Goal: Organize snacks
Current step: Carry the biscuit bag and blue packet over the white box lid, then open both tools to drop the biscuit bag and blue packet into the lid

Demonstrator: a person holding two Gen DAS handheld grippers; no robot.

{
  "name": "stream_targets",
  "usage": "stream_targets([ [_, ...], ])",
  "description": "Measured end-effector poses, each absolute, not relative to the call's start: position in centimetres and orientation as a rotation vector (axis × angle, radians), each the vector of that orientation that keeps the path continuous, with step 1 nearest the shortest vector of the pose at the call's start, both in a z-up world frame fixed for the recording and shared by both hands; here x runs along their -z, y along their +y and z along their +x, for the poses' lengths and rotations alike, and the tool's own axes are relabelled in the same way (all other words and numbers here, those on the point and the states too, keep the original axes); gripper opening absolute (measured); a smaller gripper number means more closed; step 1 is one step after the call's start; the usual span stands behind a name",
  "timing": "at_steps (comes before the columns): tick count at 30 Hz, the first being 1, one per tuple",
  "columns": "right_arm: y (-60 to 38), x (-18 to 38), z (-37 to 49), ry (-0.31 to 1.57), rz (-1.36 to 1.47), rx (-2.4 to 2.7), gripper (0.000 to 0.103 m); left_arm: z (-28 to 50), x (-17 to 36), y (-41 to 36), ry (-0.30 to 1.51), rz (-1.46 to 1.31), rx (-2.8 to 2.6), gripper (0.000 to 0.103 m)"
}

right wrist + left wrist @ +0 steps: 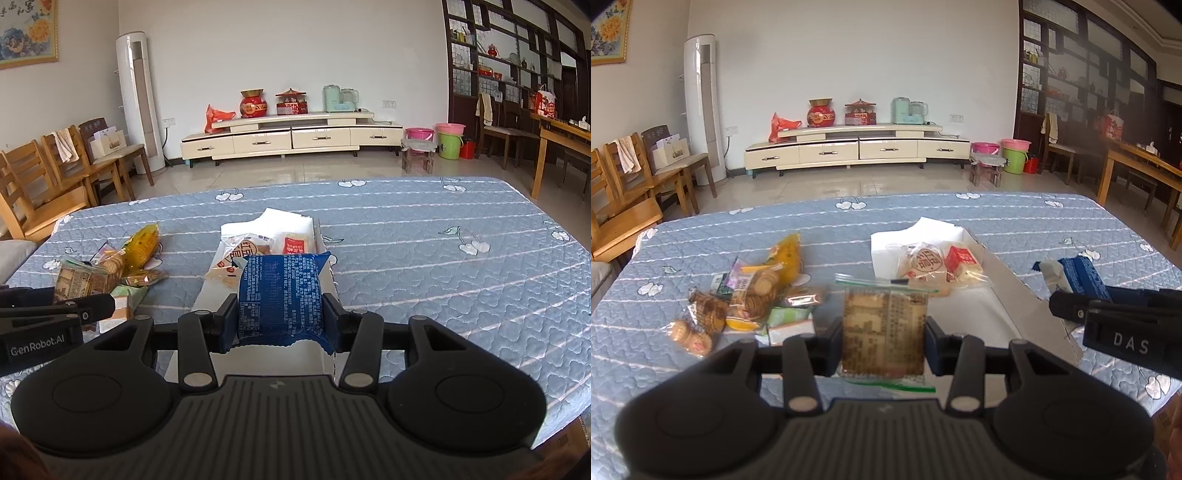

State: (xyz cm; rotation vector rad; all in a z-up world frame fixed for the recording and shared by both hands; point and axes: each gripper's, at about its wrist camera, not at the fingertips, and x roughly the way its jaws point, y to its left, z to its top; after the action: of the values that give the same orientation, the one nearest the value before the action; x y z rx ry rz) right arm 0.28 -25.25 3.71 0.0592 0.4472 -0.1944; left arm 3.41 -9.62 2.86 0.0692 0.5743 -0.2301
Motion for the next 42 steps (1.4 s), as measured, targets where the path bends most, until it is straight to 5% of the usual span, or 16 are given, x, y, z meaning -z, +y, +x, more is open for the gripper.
stream_targets([
  [30, -28.2, -1.8, 11.0, 0.566, 0.042, 0.17, 0.059, 8.9, 2.0, -16.6, 0.713, 0.099, 0.396, 0.043],
  [35, -27.9, -1.9, 10.8, 0.542, 0.025, 0.192, 0.069, 8.1, 1.8, -16.8, 0.692, 0.099, 0.433, 0.072],
  [42, -27.7, -2.9, 8.9, 0.492, 0.034, 0.211, 0.078, 7.0, 0.5, -14.8, 0.677, 0.067, 0.383, 0.083],
])
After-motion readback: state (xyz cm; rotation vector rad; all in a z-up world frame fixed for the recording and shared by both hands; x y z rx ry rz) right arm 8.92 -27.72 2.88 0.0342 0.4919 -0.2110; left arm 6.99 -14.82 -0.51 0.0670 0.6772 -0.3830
